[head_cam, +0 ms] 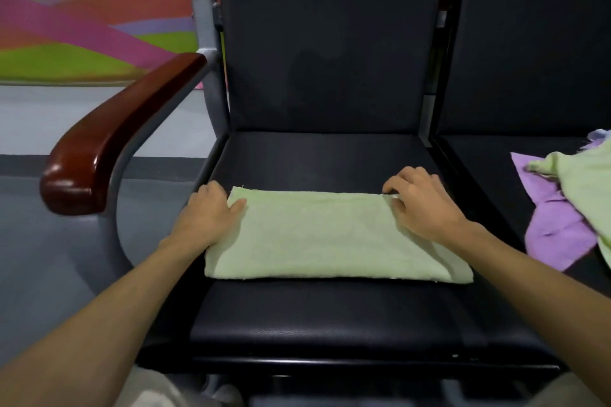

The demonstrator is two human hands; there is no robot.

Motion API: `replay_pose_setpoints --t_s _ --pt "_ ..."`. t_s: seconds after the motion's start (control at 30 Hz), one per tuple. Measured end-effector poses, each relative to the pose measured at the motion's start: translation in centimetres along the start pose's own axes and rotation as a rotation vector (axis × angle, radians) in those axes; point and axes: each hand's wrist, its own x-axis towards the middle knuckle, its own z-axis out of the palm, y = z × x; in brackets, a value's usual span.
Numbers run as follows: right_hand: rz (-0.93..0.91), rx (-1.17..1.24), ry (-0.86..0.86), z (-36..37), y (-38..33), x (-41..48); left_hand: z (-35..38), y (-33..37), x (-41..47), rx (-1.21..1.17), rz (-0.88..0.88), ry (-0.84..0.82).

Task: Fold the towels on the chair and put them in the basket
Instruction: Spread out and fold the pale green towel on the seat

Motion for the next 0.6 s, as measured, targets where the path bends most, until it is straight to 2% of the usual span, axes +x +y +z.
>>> replay_pose_setpoints --t_s 0.1,0.2,0.3,0.4,0.53,0.6 --pt "-0.103 0.088 -0.125 -0.6 -1.8 -1.1 -0.8 0.4 -1.1 0.244 -0.107 -0.221" --pt "-0.090 0.169 -0.268 -0.3 -2.9 -2.4 -1.4 1.2 -2.5 0.245 -0.083 -0.323" --pt "-0.044 0.271 -0.261 0.1 -3.1 -3.7 -2.2 2.2 -4.1 0.066 -0.078 -0.294" --pt "-0.069 0.279 -0.289 -0.1 -3.6 -4.4 -2.9 2.4 -5.5 -0.143 -0.148 -0.280" --pt "-0.118 0.281 -0.338 -0.5 -4.6 -5.2 -4.8 2.1 -7.2 -0.754 -0.424 -0.362" --pt "-0.150 0.312 -0.351 -0.9 -4.7 -5.4 -5.5 2.5 -7.8 -1.027 -0.473 -0.398"
